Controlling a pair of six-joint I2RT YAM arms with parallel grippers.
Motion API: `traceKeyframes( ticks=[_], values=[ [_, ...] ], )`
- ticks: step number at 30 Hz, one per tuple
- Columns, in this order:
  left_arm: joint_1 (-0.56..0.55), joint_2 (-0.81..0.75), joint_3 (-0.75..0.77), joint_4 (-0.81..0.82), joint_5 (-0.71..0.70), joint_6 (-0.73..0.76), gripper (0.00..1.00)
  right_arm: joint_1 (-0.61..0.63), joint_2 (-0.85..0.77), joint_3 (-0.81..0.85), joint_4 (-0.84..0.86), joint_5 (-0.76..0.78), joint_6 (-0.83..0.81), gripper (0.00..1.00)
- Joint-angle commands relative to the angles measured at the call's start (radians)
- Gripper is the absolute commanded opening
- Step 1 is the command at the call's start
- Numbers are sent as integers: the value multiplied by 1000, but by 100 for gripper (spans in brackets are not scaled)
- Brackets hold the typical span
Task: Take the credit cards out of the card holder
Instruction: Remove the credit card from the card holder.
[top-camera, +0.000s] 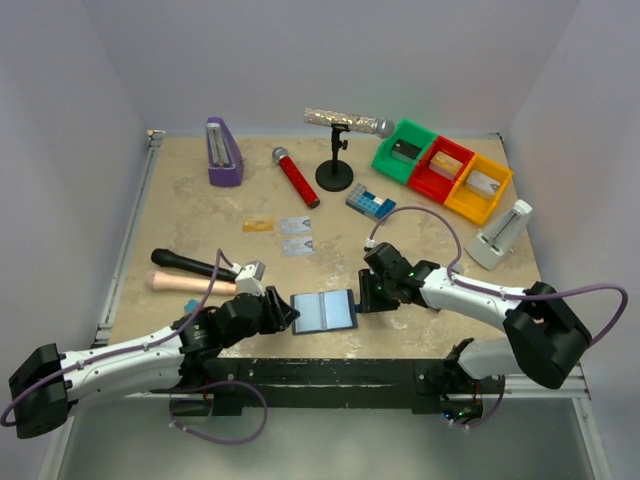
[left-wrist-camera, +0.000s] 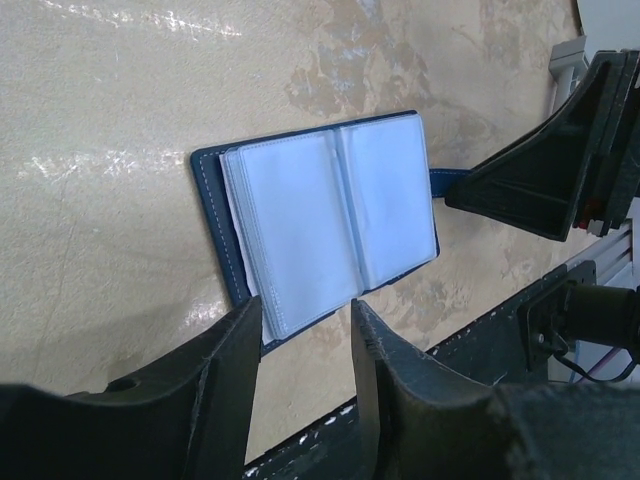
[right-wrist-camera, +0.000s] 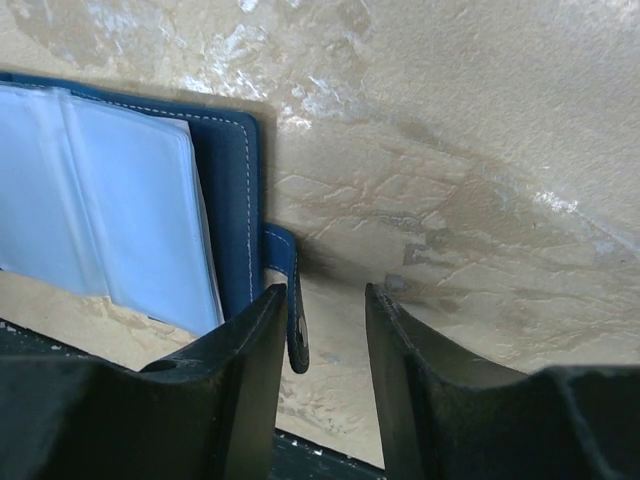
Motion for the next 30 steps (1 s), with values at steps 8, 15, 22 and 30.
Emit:
traceKeyframes(
  ticks=[8,15,22,30],
  values=[
    [-5,57,10,128,22,2,45,-22,38,40,77,-47,-41,23],
    [-5,92,14,168,29,16,45,-22,-51,-22,101,-66,-27,0],
    [-2,193,60,211,46,39,45,3,-152,-101,112,-100,22,0],
    [0,273,76,246,62,39,45,47,-201,-133,115,-98,65,0]
  ],
)
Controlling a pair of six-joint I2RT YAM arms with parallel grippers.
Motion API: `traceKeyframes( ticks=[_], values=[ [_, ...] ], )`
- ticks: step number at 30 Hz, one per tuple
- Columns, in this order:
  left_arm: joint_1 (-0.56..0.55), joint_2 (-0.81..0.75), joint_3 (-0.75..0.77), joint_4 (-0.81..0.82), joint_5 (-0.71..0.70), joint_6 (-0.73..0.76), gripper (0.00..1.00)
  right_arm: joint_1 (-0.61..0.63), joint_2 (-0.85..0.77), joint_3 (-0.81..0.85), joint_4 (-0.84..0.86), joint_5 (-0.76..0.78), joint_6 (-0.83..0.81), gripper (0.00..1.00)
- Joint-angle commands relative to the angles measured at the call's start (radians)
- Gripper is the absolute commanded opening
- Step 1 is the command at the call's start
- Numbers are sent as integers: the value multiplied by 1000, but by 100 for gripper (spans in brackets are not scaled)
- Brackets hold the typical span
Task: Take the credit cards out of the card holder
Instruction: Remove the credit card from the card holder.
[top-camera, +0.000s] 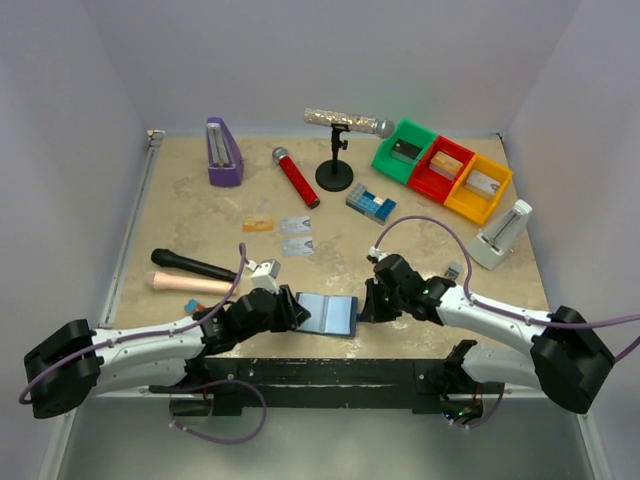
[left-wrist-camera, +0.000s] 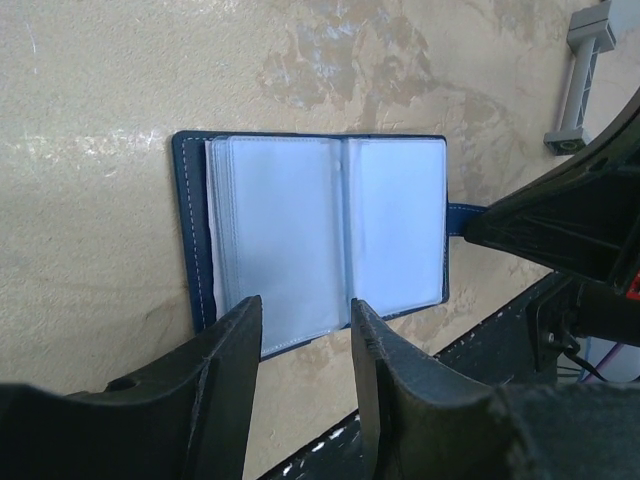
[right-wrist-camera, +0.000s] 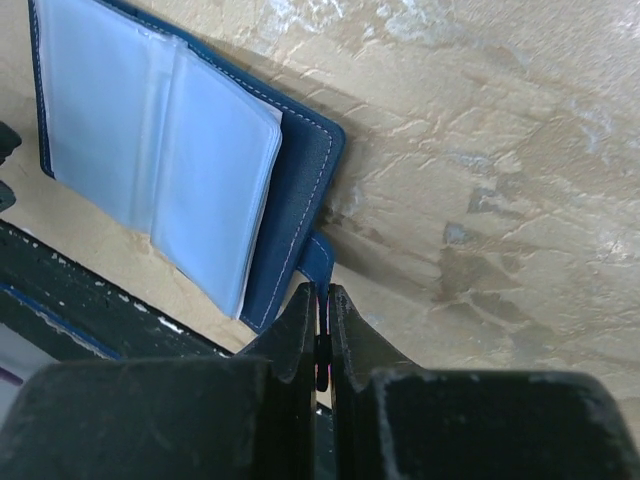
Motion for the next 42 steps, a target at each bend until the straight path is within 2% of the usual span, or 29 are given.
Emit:
traceKeyframes(
  ticks=[1,17,26,33,42],
  values=[
    [-1,24,45,57,9,24,46,16,-28,-11,33,-15,38,0],
    [-1,130,91,-9,1,18,47,17,-12,-9,43,-26,35,0],
    [-1,99,84,-58,-37,7,52,17,-3,-8,43,-29,35,0],
    [-1,108,74,-36,-22,7,53,17,6,-5,49,-32,35,0],
    [-1,148,69,36,33,21,50,17,18,-3,60,-49,36,0]
  ],
)
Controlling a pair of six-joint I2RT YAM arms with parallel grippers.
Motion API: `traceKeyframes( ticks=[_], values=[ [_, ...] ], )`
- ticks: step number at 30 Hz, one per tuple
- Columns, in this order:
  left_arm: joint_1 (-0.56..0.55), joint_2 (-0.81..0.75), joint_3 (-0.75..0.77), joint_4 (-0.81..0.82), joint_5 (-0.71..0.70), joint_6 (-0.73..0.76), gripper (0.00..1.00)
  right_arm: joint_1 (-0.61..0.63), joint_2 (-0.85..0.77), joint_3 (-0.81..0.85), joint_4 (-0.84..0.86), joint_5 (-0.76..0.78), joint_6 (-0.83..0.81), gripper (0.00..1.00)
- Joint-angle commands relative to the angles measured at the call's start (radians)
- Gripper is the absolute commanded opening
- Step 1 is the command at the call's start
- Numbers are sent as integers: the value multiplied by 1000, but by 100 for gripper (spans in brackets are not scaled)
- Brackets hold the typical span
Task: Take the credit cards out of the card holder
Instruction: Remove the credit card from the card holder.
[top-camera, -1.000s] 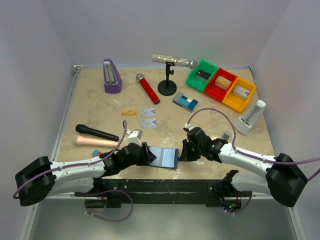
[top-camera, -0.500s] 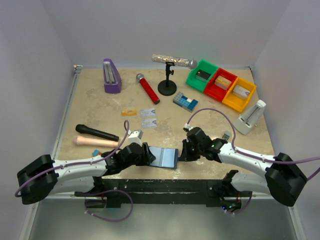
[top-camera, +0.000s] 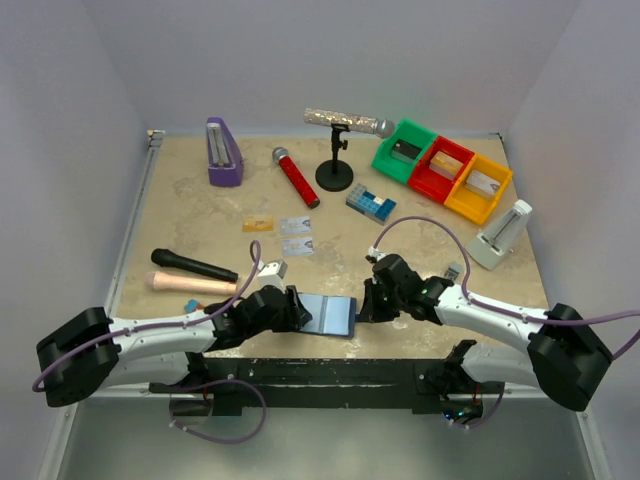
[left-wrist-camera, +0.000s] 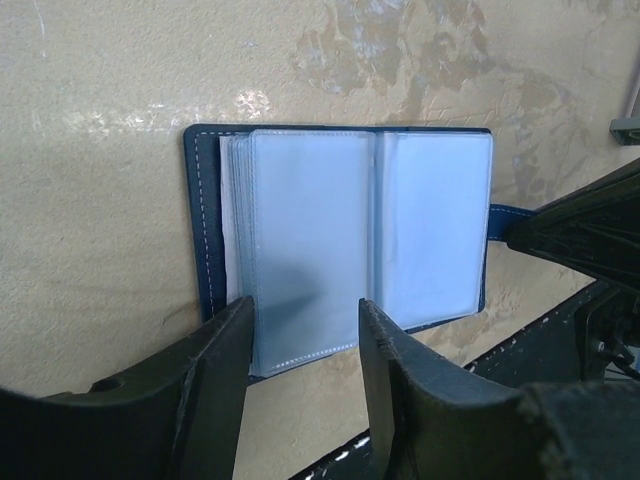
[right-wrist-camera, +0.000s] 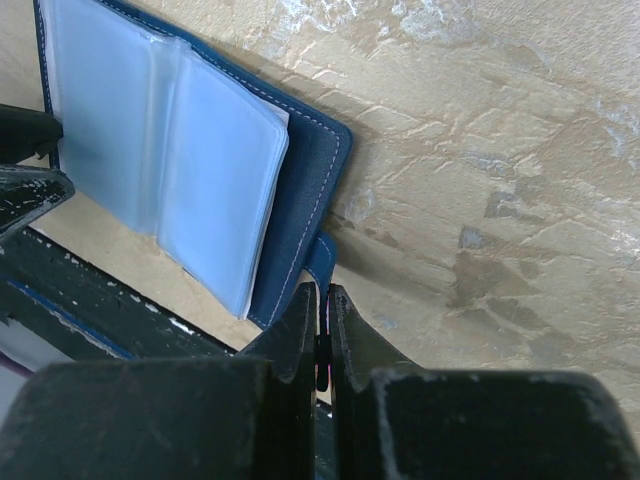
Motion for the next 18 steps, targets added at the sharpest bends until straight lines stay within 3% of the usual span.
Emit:
traceKeyframes(
  ticks=[1,18],
  values=[
    [-1,23,10,85,39,8,49,4,9,2,38,-33,7,0],
    [-1,91,38,202,140,59,49,14,38,14,50,-51,10,0]
  ],
)
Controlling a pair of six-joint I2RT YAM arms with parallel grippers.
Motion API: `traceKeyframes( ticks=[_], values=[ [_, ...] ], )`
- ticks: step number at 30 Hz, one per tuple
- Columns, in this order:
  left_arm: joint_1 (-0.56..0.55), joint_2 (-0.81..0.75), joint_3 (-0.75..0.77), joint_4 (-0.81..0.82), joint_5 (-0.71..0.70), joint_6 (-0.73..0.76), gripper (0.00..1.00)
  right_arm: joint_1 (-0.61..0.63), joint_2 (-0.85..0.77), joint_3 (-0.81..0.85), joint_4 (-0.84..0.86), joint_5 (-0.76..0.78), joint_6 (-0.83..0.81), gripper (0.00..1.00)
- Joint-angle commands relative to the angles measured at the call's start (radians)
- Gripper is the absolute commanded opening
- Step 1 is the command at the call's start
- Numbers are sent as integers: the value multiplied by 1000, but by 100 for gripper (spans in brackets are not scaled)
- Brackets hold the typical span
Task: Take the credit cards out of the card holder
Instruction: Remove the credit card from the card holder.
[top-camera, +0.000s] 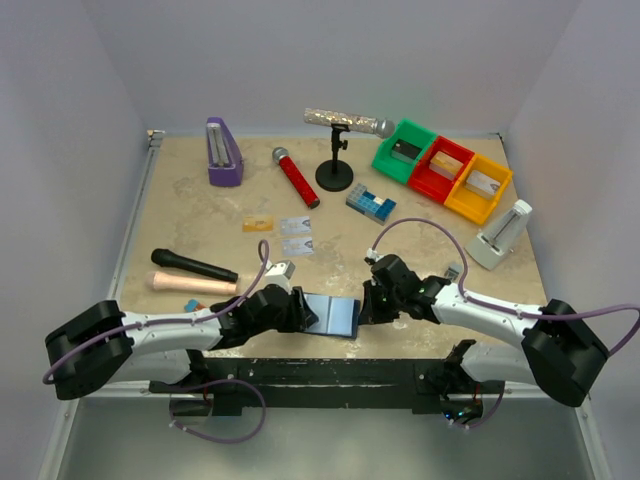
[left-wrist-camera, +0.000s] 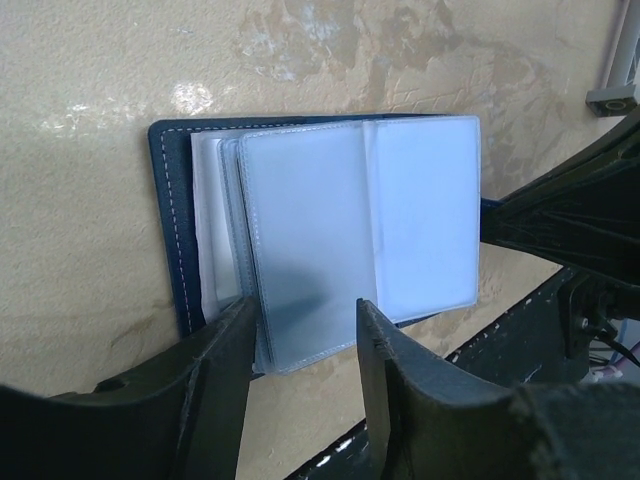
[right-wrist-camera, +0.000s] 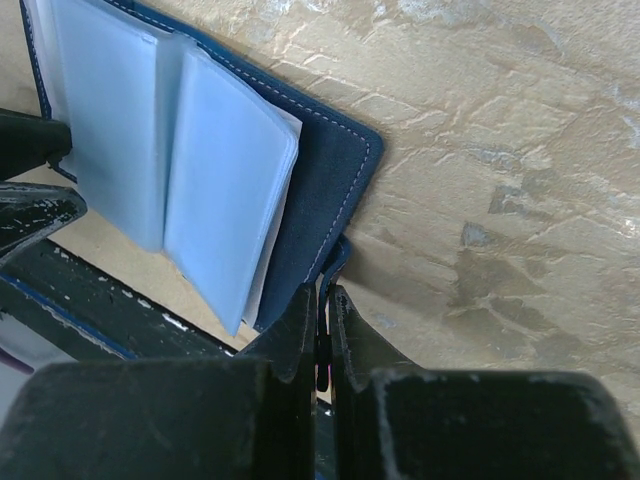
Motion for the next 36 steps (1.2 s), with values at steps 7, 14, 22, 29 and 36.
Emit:
traceKeyframes(
  ticks=[7,14,22,29,36],
  values=[
    [-3,31,61,131,113,59,50,14,5,17,43,-24,8,0],
    [-3,8,66,128,113,69,50,14,0,20,29,-15,2,0],
    [-3,-3,81,111,110,86,50,14,2,25,20,-9,-5,0],
    [-3,-6,135,87,122,119,50,14,2,25,25,-9,-2,0],
    [-5,29,159,93,147,123,50,14,2,23,25,-11,-2,0]
  ],
)
